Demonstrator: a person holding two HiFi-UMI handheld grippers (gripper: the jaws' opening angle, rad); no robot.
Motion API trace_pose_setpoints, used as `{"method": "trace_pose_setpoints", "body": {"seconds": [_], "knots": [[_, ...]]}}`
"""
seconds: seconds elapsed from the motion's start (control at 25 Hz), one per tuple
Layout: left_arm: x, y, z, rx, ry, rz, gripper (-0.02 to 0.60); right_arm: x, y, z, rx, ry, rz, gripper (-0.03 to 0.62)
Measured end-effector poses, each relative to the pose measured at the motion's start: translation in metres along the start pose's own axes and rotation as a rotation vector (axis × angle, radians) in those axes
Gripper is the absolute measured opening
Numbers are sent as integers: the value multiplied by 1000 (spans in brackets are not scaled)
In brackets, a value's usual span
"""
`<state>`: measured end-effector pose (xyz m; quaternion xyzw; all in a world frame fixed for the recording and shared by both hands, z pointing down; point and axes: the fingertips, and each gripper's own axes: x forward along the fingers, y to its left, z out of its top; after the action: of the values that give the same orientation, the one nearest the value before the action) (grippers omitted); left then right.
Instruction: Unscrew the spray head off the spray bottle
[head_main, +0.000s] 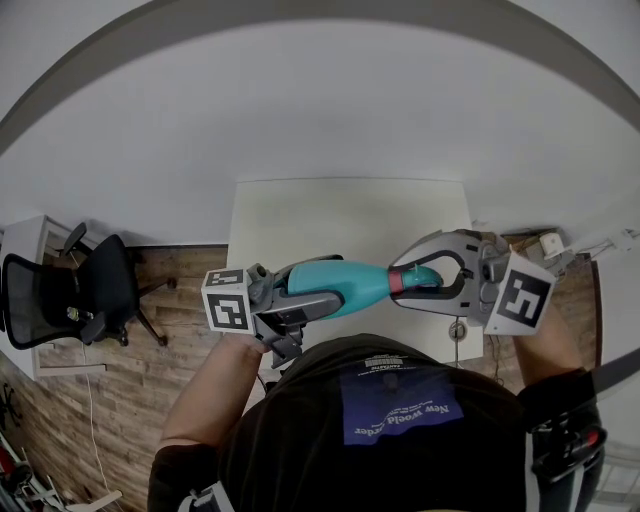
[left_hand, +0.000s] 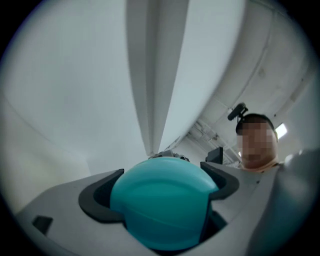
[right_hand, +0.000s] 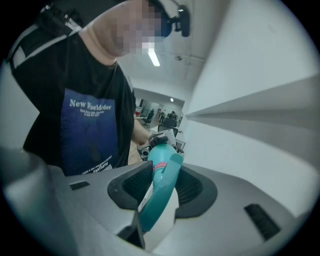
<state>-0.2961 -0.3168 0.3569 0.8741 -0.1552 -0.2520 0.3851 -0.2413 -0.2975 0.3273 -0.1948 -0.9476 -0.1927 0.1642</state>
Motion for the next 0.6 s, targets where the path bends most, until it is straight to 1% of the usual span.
{"method": "trace_pose_setpoints", "body": {"seconds": [0.04,0.08,0.16,0.32,0.44,0.48,0.52,0.6], "knots": [[-1,2,-1,-41,-11,-7,491,1,2,-4,-59,49,5,123],[-1,4,-2,-49,-16,-2,491,2,4,-8,-100,85,13,123],[0,5,-4,0,-13,25,491,2,7,-15,-120,109,16,123],[-6,-2,4,124,-26,46,492,5,1,-15,-25,56,-37,124],[-13,-10,12,170,-34,44,492,7,-3,-15,46,45,-44,126],[-13,-11,13,178,-35,46,492,5,-4,-14,71,35,-44,135],[-13,-12,13,186,-35,50,492,2,-5,-12,99,17,-44,169],[-14,-11,13,214,-35,61,492,-3,-8,-9,150,-29,-47,203]]}}
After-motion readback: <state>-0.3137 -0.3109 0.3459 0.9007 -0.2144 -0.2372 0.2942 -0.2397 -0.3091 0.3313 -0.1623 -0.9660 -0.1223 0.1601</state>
